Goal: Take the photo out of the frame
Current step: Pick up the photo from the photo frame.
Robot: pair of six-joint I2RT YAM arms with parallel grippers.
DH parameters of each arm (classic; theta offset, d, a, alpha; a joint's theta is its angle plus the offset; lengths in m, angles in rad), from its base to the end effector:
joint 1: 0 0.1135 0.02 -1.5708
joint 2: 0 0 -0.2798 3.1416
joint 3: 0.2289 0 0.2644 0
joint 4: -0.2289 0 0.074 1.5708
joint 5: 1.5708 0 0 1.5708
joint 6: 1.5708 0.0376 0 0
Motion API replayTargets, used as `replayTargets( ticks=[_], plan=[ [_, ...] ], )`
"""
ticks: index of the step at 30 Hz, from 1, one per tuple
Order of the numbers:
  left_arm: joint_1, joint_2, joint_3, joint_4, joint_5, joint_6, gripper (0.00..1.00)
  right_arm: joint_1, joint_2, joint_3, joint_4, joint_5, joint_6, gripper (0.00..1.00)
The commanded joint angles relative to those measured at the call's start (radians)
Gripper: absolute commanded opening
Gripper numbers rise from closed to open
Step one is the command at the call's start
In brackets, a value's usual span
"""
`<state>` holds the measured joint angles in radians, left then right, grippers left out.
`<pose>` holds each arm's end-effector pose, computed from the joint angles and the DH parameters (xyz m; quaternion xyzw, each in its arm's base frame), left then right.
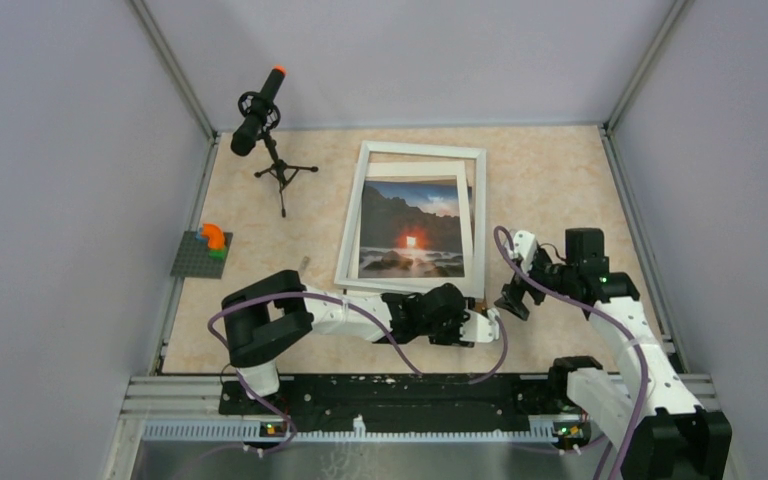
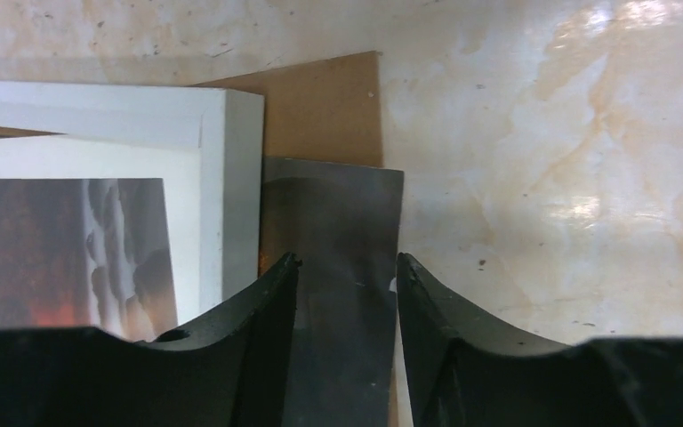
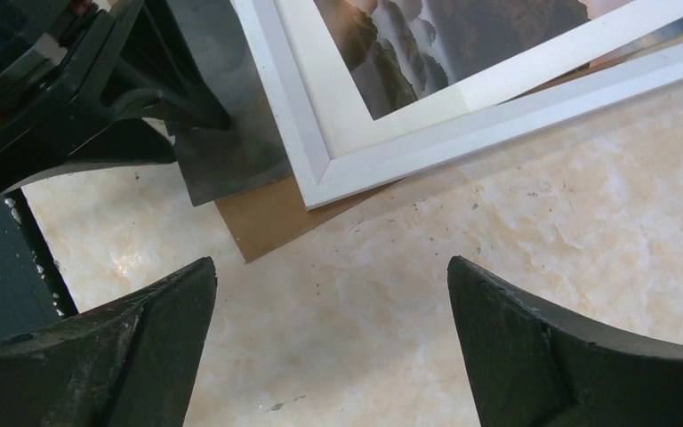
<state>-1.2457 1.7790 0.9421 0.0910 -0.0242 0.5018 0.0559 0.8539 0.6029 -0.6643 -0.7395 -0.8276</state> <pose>0.1212 -0.3568 0.1605 0.6993 0.5918 -0.1353 0.3774 0.1609 0.0344 0.2379 -0.4826 0.7483 0.2040 0.4069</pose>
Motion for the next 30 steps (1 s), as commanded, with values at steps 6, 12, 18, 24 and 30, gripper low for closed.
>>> replayTargets(
  ticks=[6, 12, 18, 24, 30],
  plan=[
    [0.010, -0.056, -0.016, 0.049, -0.064, -0.013, 0.31, -0.006, -0.014, -0.037, -0.043, -0.112, -0.213, 0.89],
    [0.019, -0.056, -0.010, 0.051, -0.063, -0.010, 0.23, 0.015, 0.023, -0.085, 0.029, -0.161, -0.237, 0.62],
    [0.020, -0.022, 0.015, 0.045, -0.067, -0.021, 0.23, 0.035, 0.128, -0.056, 0.025, -0.169, -0.231, 0.54],
    [0.019, 0.011, 0.032, 0.048, -0.078, -0.046, 0.37, 0.038, 0.136, -0.076, 0.070, -0.160, -0.212, 0.53],
    [0.018, 0.056, 0.069, 0.050, -0.107, -0.078, 0.39, 0.038, 0.169, -0.057, 0.115, -0.145, -0.134, 0.51]
  ],
)
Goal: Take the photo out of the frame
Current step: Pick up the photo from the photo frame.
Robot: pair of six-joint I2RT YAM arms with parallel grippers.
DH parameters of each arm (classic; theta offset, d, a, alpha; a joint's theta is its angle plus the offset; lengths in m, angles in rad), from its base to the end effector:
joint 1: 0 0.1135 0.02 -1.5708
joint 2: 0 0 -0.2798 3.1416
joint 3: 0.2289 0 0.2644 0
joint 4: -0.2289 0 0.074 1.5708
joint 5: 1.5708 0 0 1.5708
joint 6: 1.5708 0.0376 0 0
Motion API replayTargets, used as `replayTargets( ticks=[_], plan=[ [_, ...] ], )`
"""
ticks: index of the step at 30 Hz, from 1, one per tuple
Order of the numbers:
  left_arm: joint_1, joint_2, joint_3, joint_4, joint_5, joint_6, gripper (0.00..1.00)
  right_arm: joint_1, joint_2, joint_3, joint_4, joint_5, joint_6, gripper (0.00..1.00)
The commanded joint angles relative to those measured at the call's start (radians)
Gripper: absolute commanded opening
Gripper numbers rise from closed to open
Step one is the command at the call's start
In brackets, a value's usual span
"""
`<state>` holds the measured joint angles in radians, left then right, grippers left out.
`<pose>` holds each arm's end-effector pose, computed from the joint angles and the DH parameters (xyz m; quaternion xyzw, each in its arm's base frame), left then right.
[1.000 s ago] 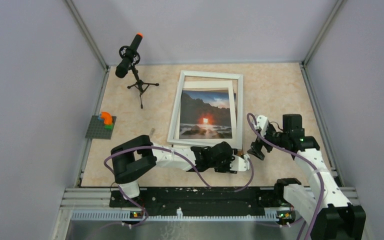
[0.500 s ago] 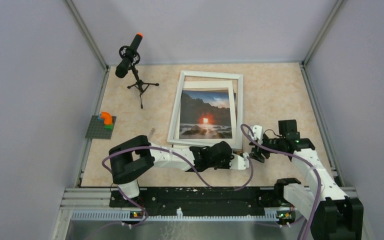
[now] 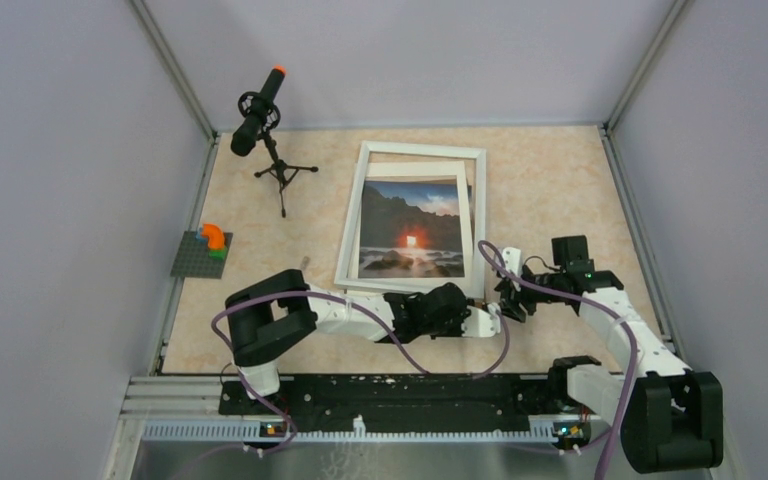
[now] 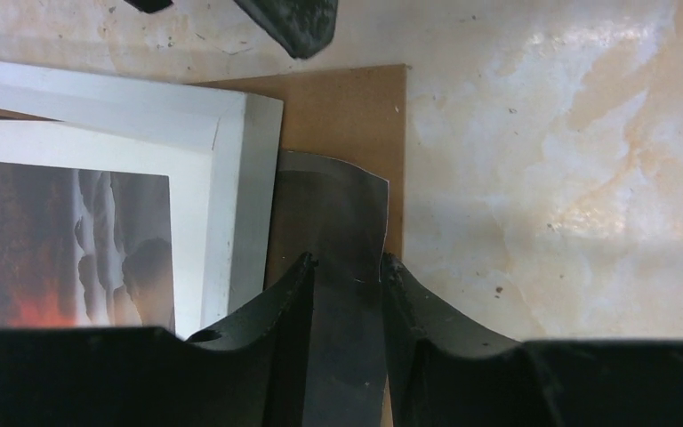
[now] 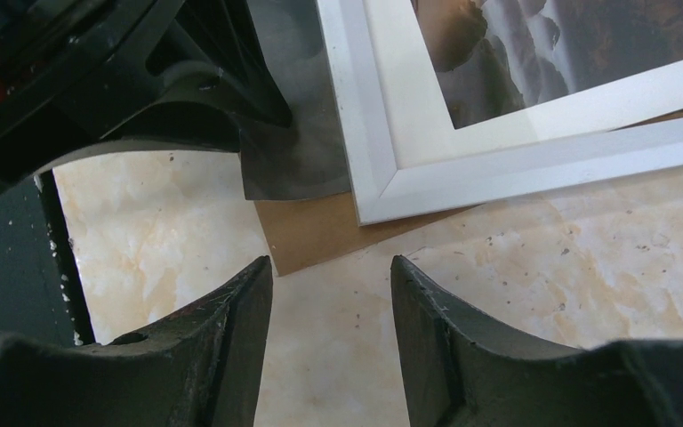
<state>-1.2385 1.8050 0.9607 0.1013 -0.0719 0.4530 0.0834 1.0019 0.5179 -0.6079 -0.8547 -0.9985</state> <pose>0.1275 -0.3611 0.1576 0.6752 0.6176 -0.1234 0.3839 0.1676 0.0425 0.1949 -0.5395 0.7073 0.2659 0.3715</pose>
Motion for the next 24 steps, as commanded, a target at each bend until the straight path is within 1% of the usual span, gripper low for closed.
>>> replayTargets(
  ticks=[1, 5, 11, 13, 15, 16, 18, 19, 21, 24],
  plan=[
    [0.012, 0.029, 0.053, 0.042, -0.064, -0.033, 0.39, 0.009, 0.027, 0.031, 0.059, -0.027, 0.044, 0.50],
    [0.014, 0.008, 0.055, 0.050, -0.037, -0.033, 0.32, 0.009, 0.025, 0.035, 0.056, -0.023, 0.054, 0.50],
    [0.020, 0.015, 0.065, 0.043, -0.013, -0.021, 0.17, 0.009, 0.024, 0.037, 0.090, -0.013, 0.100, 0.50],
    [0.020, 0.025, 0.067, 0.044, -0.013, -0.019, 0.16, 0.009, 0.028, 0.042, 0.091, -0.007, 0.101, 0.49],
    [0.020, 0.031, 0.071, 0.047, -0.016, -0.021, 0.16, 0.005, 0.034, 0.050, 0.086, -0.003, 0.104, 0.49],
    [0.021, 0.034, 0.074, 0.049, -0.017, -0.024, 0.20, 0.006, 0.037, 0.053, 0.084, -0.003, 0.109, 0.49],
    [0.020, 0.042, 0.084, 0.046, -0.018, -0.034, 0.31, -0.001, 0.042, 0.061, 0.084, -0.004, 0.120, 0.49],
    [0.021, 0.046, 0.089, 0.043, -0.016, -0.039, 0.34, -0.004, 0.044, 0.064, 0.085, -0.004, 0.128, 0.49],
    [0.021, 0.059, 0.100, 0.036, -0.017, -0.048, 0.36, -0.009, 0.049, 0.070, 0.083, -0.006, 0.138, 0.49],
    [0.021, 0.077, 0.114, 0.026, -0.025, -0.062, 0.36, -0.014, 0.053, 0.080, 0.057, -0.010, 0.126, 0.49]
  ],
)
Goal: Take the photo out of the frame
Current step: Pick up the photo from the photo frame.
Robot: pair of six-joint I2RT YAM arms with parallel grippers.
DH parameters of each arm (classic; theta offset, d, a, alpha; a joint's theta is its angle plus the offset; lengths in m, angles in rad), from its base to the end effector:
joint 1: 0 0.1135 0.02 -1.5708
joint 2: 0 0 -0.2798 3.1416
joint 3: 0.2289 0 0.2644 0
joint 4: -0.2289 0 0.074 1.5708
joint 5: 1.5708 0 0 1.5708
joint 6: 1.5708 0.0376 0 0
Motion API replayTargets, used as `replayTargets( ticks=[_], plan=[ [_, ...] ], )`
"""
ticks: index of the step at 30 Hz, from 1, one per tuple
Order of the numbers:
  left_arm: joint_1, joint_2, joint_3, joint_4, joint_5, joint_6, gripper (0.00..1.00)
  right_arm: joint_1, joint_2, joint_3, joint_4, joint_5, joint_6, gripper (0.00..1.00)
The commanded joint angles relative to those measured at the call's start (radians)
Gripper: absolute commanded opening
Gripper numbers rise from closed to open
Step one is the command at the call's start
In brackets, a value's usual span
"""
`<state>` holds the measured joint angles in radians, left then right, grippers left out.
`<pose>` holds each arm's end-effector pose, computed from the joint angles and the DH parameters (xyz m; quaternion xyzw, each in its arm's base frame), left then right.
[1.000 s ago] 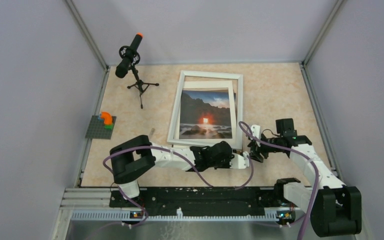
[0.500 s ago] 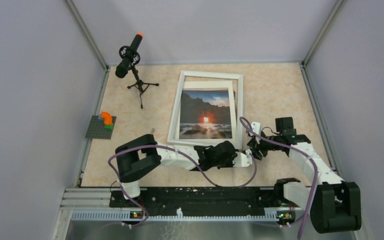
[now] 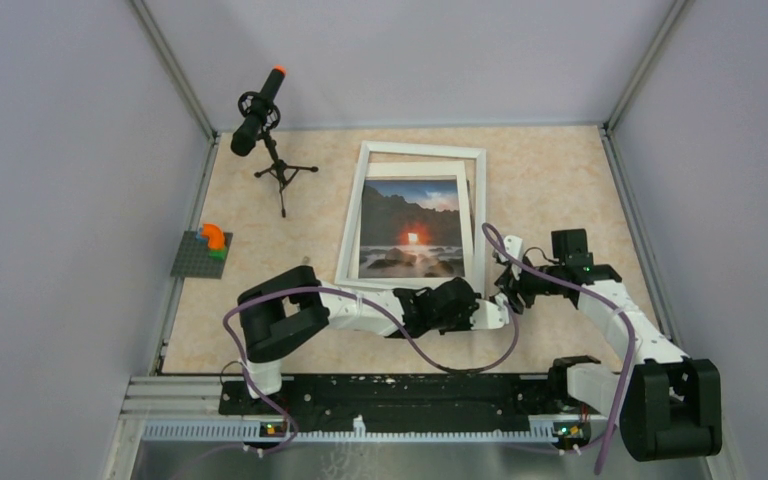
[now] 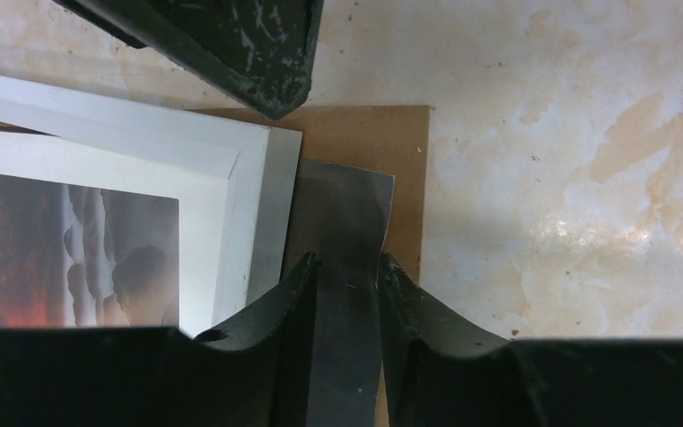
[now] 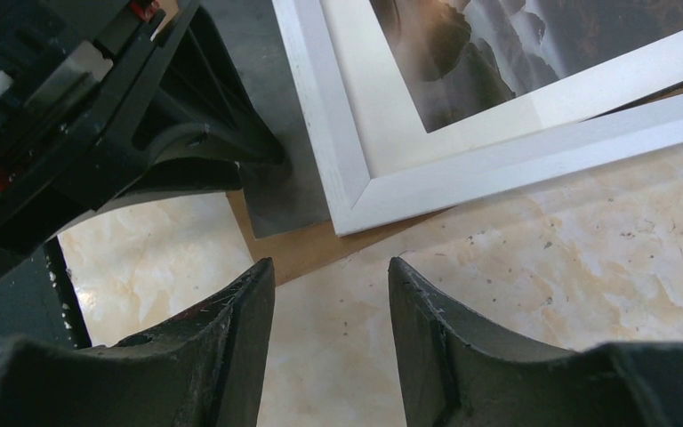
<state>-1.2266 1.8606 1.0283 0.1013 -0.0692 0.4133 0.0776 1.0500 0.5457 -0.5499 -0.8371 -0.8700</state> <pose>0.1377 -0.3763 0.1572 0.6576 0.6329 -0.1321 0.3867 0.1815 0.0421 0.1981 -0.4954 0.7387 0.2724 0.3670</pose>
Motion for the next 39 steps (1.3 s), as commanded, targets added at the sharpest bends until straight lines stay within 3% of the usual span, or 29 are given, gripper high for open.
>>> replayTargets(
  ticks=[1, 4, 6, 10, 14, 20, 27, 29, 31, 32, 35, 39],
  plan=[
    [0.010, 0.026, 0.047, 0.024, -0.031, -0.027, 0.35, -0.011, 0.003, 0.052, -0.009, -0.027, -0.014, 0.49],
    [0.011, 0.024, 0.044, 0.021, -0.027, -0.026, 0.22, -0.023, -0.004, 0.050, -0.019, -0.022, -0.033, 0.49],
    [0.018, 0.011, 0.035, 0.017, -0.007, -0.027, 0.09, -0.027, -0.002, 0.051, -0.026, -0.025, -0.055, 0.49],
    [0.029, -0.023, 0.025, 0.002, 0.041, -0.028, 0.00, -0.027, 0.004, 0.044, -0.057, -0.064, -0.148, 0.57],
    [0.068, -0.046, 0.016, 0.003, 0.128, -0.057, 0.00, -0.026, 0.000, -0.005, -0.048, -0.110, -0.269, 0.61],
    [0.077, -0.056, -0.015, 0.032, 0.173, -0.038, 0.00, 0.033, -0.014, -0.089, 0.102, -0.125, -0.275, 0.48],
    [0.079, -0.055, -0.032, 0.044, 0.180, -0.033, 0.00, 0.085, 0.053, -0.086, 0.026, -0.125, -0.417, 0.45],
    [0.079, -0.055, -0.036, 0.047, 0.183, -0.028, 0.00, 0.091, 0.088, -0.077, 0.027, -0.117, -0.424, 0.45],
    [0.078, -0.058, -0.039, 0.050, 0.180, -0.006, 0.00, 0.092, 0.127, -0.057, 0.079, -0.104, -0.329, 0.45],
    [0.077, -0.060, -0.039, 0.054, 0.177, 0.000, 0.02, 0.090, 0.148, -0.036, 0.078, -0.100, -0.305, 0.45],
    [0.073, -0.064, -0.040, 0.057, 0.171, 0.017, 0.32, 0.081, 0.185, 0.022, 0.046, -0.112, -0.269, 0.46],
    [0.072, -0.075, -0.030, 0.024, 0.130, 0.020, 0.41, 0.077, 0.169, 0.060, -0.016, -0.119, -0.254, 0.46]
  ],
)
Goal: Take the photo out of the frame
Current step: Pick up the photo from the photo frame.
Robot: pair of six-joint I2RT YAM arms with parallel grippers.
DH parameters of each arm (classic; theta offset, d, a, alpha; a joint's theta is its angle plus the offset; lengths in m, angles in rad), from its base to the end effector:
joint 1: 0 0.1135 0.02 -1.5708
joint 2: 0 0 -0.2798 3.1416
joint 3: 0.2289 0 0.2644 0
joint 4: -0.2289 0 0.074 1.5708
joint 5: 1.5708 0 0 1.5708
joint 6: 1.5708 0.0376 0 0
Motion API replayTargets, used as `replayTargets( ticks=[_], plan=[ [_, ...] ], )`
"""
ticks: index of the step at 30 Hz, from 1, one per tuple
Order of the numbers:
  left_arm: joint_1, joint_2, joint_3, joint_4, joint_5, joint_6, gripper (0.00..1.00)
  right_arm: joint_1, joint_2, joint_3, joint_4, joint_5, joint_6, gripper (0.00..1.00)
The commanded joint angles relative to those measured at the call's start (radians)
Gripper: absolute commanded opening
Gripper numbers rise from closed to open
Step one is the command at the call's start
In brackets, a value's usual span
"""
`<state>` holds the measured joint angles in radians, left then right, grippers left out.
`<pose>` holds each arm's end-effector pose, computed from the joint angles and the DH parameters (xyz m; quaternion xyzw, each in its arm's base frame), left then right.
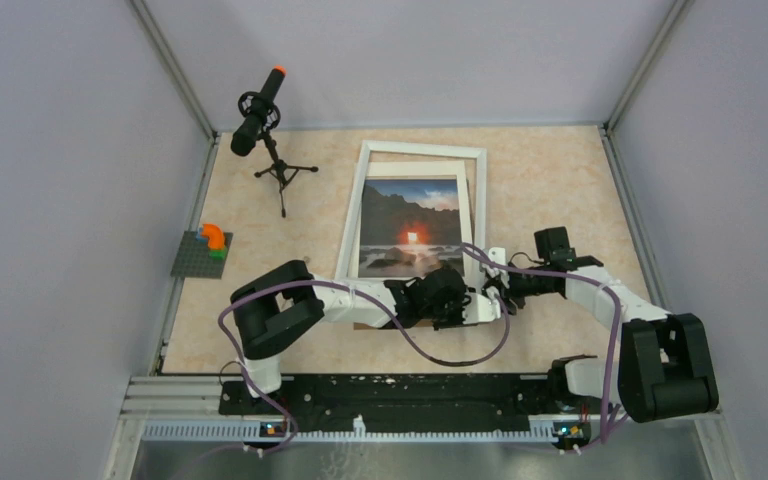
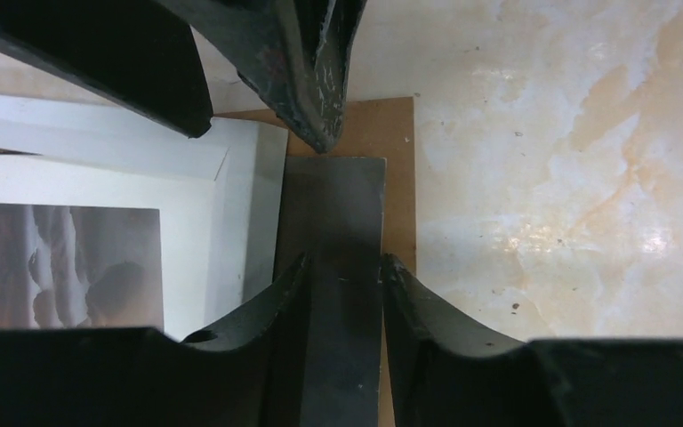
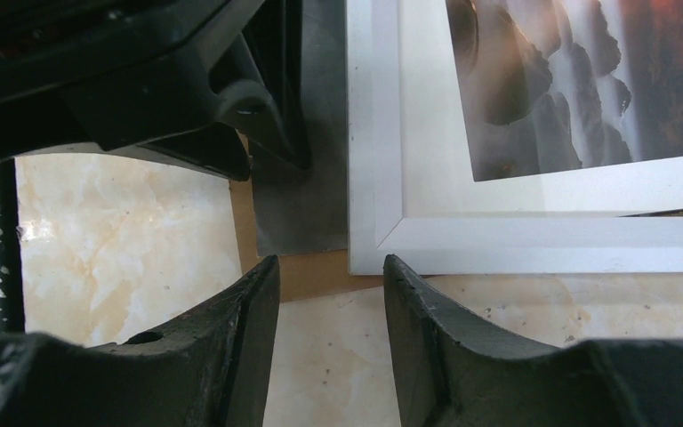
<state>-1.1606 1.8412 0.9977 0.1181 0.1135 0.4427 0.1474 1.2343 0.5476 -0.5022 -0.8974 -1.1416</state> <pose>0.1532 -0.3631 0.1568 0.6704 0.6166 -0.1923 0.3653 0.1946 0.0586 0.1703 -0.5973 0.6577 0.2928 0.3534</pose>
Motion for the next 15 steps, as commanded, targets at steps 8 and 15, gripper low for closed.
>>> replayTargets(
  ticks=[8, 15],
  plan=[
    [0.286, -0.446, -0.115, -0.298, 0.255, 0.003, 0.60, 0.008, -0.061, 0.142, -0.141, -0.038, 0.146, 0.49],
    [0.612, -0.829, -0.318, -0.575, 0.392, 0.495, 0.66, 0.045, -0.015, 0.196, -0.146, 0.018, 0.255, 0.50]
  ],
)
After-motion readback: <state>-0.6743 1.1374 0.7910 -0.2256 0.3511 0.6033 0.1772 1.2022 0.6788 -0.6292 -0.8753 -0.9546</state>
